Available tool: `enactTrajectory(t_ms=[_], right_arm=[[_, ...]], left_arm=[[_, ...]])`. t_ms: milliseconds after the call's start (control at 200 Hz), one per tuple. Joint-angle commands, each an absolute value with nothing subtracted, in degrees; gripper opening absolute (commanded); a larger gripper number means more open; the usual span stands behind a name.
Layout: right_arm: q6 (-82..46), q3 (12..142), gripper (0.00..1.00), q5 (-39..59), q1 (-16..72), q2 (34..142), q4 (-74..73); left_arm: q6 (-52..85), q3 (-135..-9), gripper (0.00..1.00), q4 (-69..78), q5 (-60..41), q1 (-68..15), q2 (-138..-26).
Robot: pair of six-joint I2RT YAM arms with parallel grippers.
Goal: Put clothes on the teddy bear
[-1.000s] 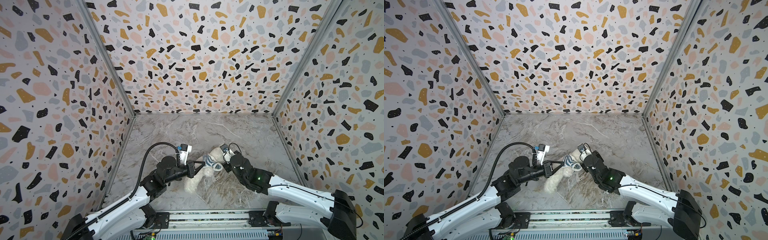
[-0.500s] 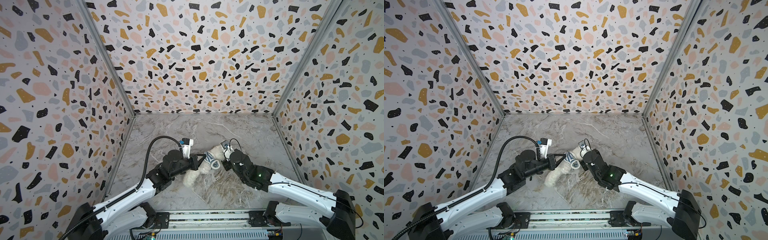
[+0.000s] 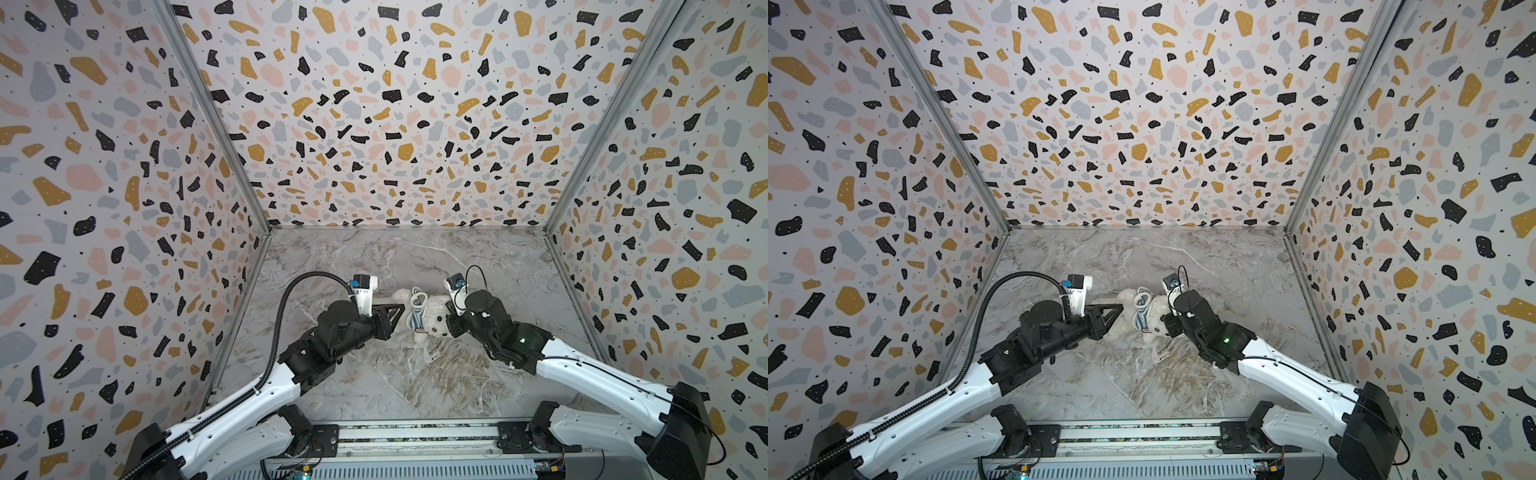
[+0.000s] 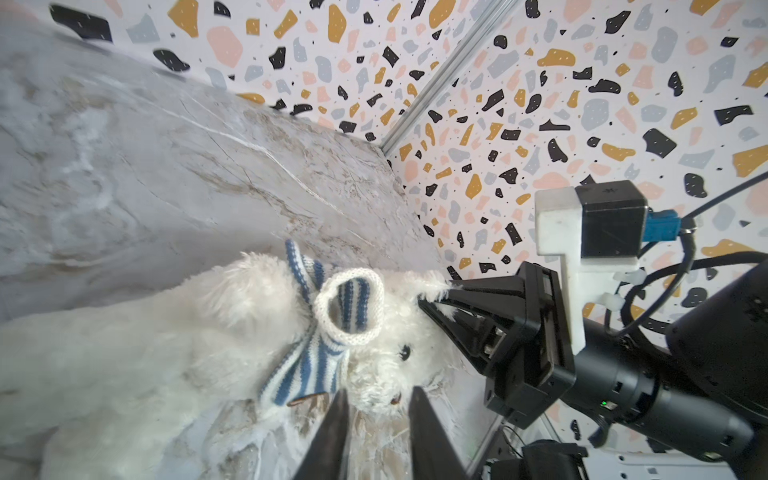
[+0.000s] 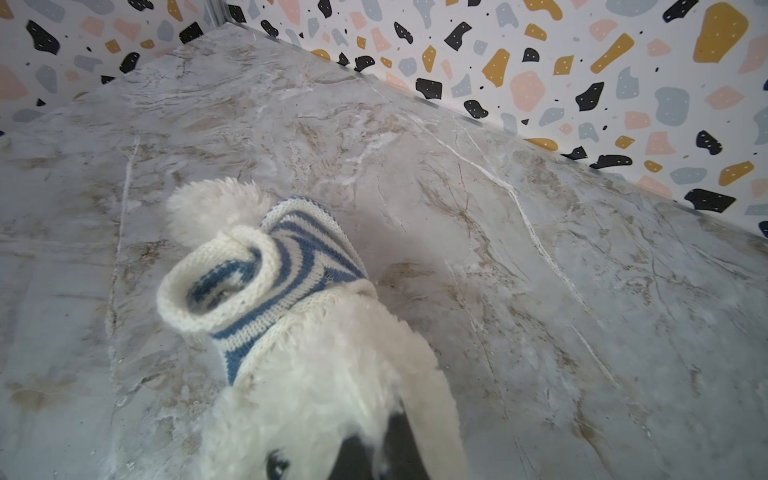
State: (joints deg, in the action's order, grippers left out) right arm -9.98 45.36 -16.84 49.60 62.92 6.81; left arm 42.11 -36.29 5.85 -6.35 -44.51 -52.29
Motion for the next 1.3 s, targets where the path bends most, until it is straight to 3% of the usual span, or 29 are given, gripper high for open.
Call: enactTrajectory(t_ms=[0,561,941,1292], right_arm=[[-8.7,42.5,0.0,-14.0,49.5,60.3,1.6],[6.0,31.8,0.0,-2.3,49.7,53.0,-12.1],[7.6,31.0,0.0,0.6,50.0,54.1,-14.4],[7.8,31.1,0.0,1.0,50.0,54.1,-15.0]], left_arm=[[43.3,-35.0,0.16,9.6,-7.7,-45.0,-53.7],[40.9,-32.6,0.13,18.0,-9.4,-41.8,-65.0],[38.7,-34.6,0.32,19.8,-12.3,-41.9,-70.0],[38.1,-34.6,0.34,21.5,-13.3,-42.8,-72.8]])
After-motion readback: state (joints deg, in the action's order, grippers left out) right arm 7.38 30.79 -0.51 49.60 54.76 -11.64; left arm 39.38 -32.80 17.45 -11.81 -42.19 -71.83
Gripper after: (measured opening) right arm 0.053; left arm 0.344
